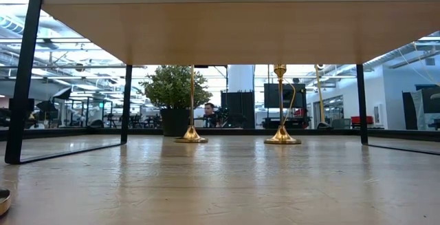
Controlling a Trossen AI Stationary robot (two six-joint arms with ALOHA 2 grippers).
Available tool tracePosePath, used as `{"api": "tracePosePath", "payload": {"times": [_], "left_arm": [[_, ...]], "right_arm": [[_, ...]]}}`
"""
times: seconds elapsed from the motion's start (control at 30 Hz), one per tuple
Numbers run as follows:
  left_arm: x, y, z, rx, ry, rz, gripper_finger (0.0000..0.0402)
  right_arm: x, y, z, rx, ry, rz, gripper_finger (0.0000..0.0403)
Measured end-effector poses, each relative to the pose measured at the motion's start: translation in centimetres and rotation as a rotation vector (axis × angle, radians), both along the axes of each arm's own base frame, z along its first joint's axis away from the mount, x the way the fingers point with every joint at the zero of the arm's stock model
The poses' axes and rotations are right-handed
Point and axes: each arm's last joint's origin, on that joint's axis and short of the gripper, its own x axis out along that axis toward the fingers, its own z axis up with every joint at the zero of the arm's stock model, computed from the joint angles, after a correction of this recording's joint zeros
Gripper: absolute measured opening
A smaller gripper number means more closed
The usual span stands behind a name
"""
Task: Pick & Place candle stick holders
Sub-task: Put the blue scented candle on the shelf aligned with the orange scented candle
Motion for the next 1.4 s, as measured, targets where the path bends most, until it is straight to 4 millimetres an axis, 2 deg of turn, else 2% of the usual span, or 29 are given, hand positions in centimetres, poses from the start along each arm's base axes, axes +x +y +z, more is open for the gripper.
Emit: {"api": "tracePosePath", "payload": {"times": [0.27, 0.5, 0.77, 0.87, 1.13, 1.4], "left_arm": [[-0.1, 0.0, -0.1, 0.001, 0.009, 0.015, 0.0301], [-0.3, 0.1, -0.5, 0.016, 0.034, 0.045, 0.0343], [-0.3, 0.1, -0.6, 0.008, 0.041, 0.05, 0.0305], [-0.3, 0.1, -0.6, 0.006, 0.04, 0.051, 0.0302], [-0.3, 0.0, -0.5, -0.007, 0.035, 0.045, 0.0349], [-1.2, 0.0, 1.2, 0.02, 0.02, 0.059, 0.0319]], "right_arm": [[0.0, 0.0, 0.0, -0.004, -0.001, 0.002, 0.0393], [0.0, 0.0, 0.0, -0.004, -0.001, 0.002, 0.0393], [0.0, 0.0, 0.0, -0.004, -0.002, 0.001, 0.0393], [0.1, -0.1, 0.1, -0.003, -0.01, 0.0, 0.0393], [0.1, 0.0, 0.3, -0.01, -0.026, 0.004, 0.0393], [0.2, -0.2, 0.3, -0.012, -0.026, -0.002, 0.0393]]}}
